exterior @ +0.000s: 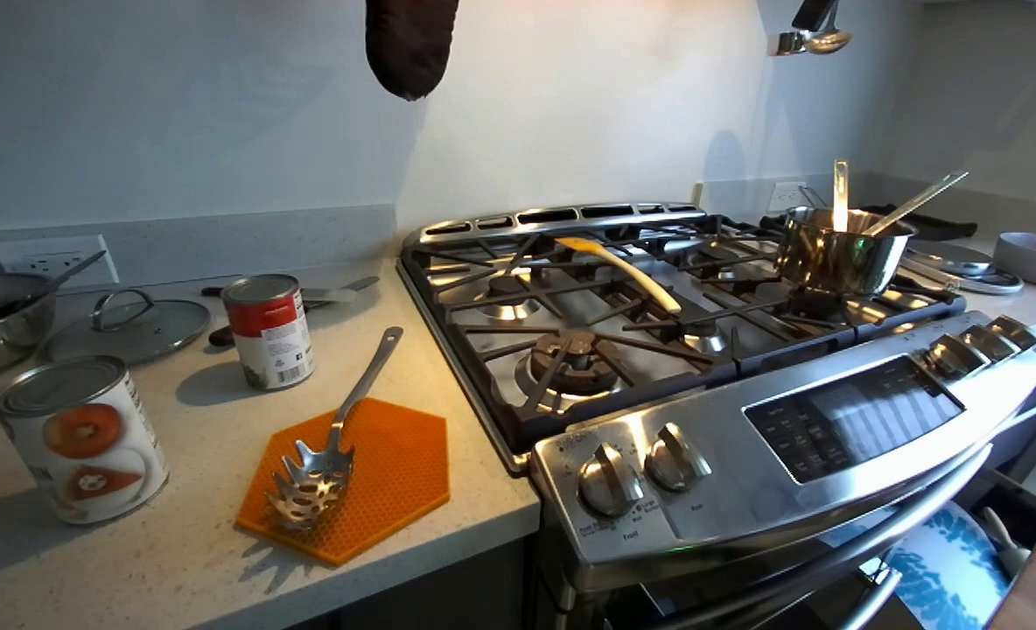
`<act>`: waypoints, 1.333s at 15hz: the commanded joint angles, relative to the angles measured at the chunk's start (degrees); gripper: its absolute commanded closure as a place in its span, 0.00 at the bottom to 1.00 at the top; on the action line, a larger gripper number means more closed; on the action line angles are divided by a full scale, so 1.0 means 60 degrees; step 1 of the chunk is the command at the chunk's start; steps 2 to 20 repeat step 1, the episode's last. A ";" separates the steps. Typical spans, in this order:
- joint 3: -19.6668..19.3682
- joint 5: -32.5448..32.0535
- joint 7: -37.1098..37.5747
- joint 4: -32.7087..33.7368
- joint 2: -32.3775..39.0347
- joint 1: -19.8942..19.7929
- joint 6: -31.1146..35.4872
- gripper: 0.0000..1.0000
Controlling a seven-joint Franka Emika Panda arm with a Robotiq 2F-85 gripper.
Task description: Put the metal object on the yellow mat
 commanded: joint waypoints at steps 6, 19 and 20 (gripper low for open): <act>0.0012 -0.0013 0.0008 0.0015 0.0037 0.0014 -0.0015 0.00; 0.0012 -0.0013 0.0008 0.0015 0.0037 0.0014 -0.0015 0.00; 0.0012 -0.0013 0.0008 0.0015 0.0037 0.0014 -0.0015 0.00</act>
